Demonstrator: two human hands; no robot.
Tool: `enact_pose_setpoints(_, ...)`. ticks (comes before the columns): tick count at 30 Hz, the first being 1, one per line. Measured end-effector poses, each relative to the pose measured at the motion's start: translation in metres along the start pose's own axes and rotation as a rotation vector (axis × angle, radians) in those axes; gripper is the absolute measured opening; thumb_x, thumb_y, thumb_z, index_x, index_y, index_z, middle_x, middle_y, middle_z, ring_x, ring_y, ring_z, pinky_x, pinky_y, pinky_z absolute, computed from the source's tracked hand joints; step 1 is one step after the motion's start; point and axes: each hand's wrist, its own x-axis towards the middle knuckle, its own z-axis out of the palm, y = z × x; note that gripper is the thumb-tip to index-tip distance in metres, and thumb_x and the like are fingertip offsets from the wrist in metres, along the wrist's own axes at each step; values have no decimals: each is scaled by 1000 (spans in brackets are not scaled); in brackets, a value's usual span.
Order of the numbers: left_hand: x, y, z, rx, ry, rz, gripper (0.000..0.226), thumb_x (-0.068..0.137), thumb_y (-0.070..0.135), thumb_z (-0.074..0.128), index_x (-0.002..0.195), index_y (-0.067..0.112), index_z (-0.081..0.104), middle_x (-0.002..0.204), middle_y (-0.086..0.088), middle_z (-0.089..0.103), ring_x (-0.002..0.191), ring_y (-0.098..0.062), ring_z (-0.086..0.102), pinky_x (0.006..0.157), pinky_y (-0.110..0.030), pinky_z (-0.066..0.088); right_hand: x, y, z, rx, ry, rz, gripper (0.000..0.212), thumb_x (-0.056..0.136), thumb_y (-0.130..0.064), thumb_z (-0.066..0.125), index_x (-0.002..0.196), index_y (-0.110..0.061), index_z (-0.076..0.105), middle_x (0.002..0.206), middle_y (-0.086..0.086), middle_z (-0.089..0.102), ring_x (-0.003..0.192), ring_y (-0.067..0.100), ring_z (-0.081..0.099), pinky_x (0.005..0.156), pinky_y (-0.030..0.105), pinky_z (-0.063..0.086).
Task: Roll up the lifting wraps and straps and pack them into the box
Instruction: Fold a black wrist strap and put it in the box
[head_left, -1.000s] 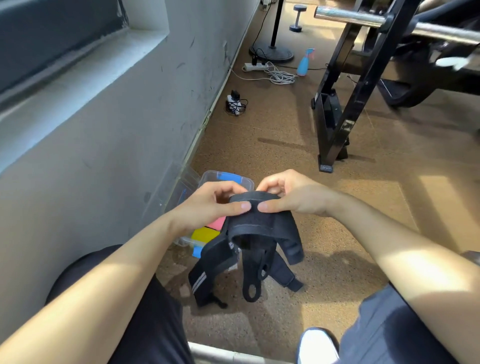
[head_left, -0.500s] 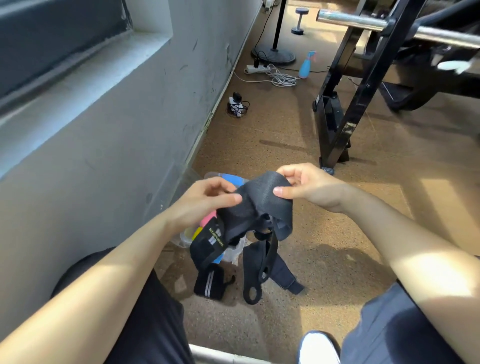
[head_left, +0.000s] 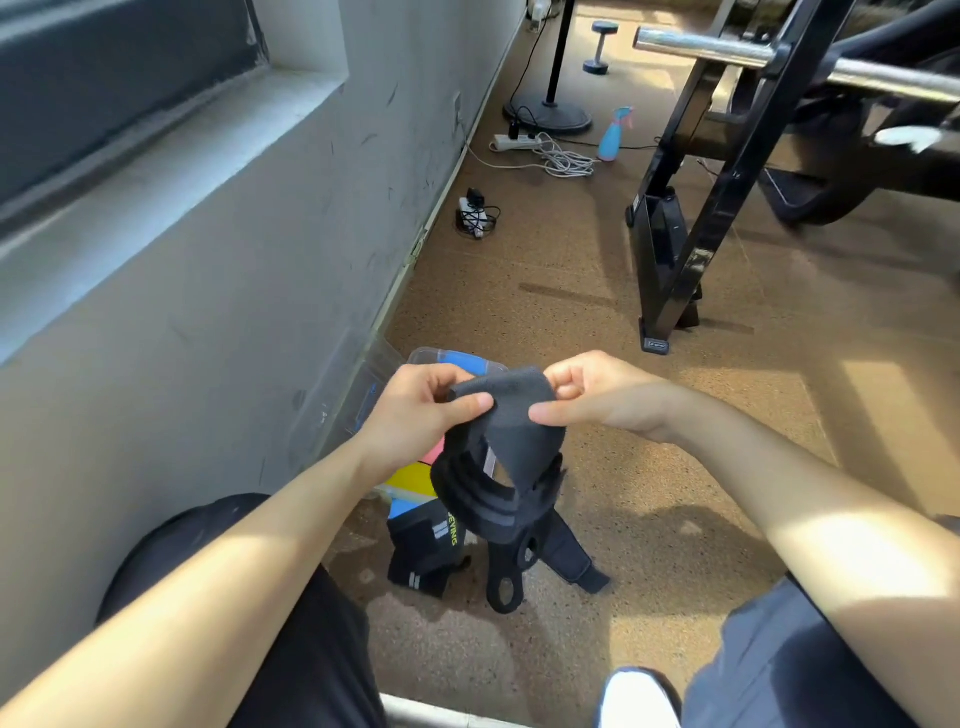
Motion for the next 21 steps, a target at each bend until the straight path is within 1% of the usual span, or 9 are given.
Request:
enact_pose_setpoints(3,2,-1,-4,-148,136,-14,12,94,9,72,90,-2,70,79,-13,69,75,-24,64,73,-38,51,0,8,7,-62,-75,92,34,88,-21,79,120,-20,70,117,-3,76,115,16,69,111,45,47)
enact_pose_setpoints(5,3,-2,-7,-181,251,-4,7,92,11,74,86,8,74,78,-11,71,76,-24,66,76,-41,53,1,10,12,-70,-85,115,31,88,-17,78,117,-24,69,117,-8,75,116,10,68,113,45,45)
enact_pose_setpoints(7,7,-9,-14,-121,372,5,10,84,24,76,78,17,74,75,-6,72,74,-22,66,76,-45,56,2,11,12,-41,-37,97,23,85,-21,80,106,-23,72,114,-5,77,114,13,69,113,48,45)
enact_pose_setpoints(10,11,-20,-24,139,442,-63,19,72,45,71,78,26,73,73,4,73,75,-19,68,80,-52,59,4,9,12,-6,75,60,42,70,-42,87,106,-28,71,119,0,75,119,17,66,113,50,44)
enact_pose_setpoints(12,9,-19,-24,274,374,-104,31,66,48,70,93,32,74,89,8,75,91,-17,71,89,-45,59,3,6,14,13,86,6,35,79,-31,86,109,-21,71,115,1,76,115,18,69,112,49,46)
enact_pose_setpoints(14,4,-16,-19,317,237,-31,50,70,39,74,119,33,69,119,10,68,113,-12,64,98,-26,54,2,5,16,19,70,-30,24,85,-19,82,108,-18,73,111,1,77,113,19,69,112,48,46)
enact_pose_setpoints(16,-2,-9,-12,300,26,97,56,76,36,72,132,33,63,134,14,57,127,-6,52,93,-13,47,-1,1,17,8,48,-43,26,82,-24,83,107,-22,74,111,3,76,114,22,68,110,50,48)
enact_pose_setpoints(19,-10,0,-4,221,-302,100,38,88,33,75,125,29,68,128,15,64,124,-1,55,89,-20,52,-3,-2,19,-61,-2,-49,27,80,-27,84,105,-22,76,108,11,75,105,29,70,101,51,54)
enact_pose_setpoints(21,-10,-4,-2,264,-347,125,14,92,21,77,105,18,71,102,13,69,99,-3,64,87,-24,48,-6,-3,18,-86,-42,-47,24,83,-18,84,105,-16,75,98,14,76,88,22,69,91,38,55)
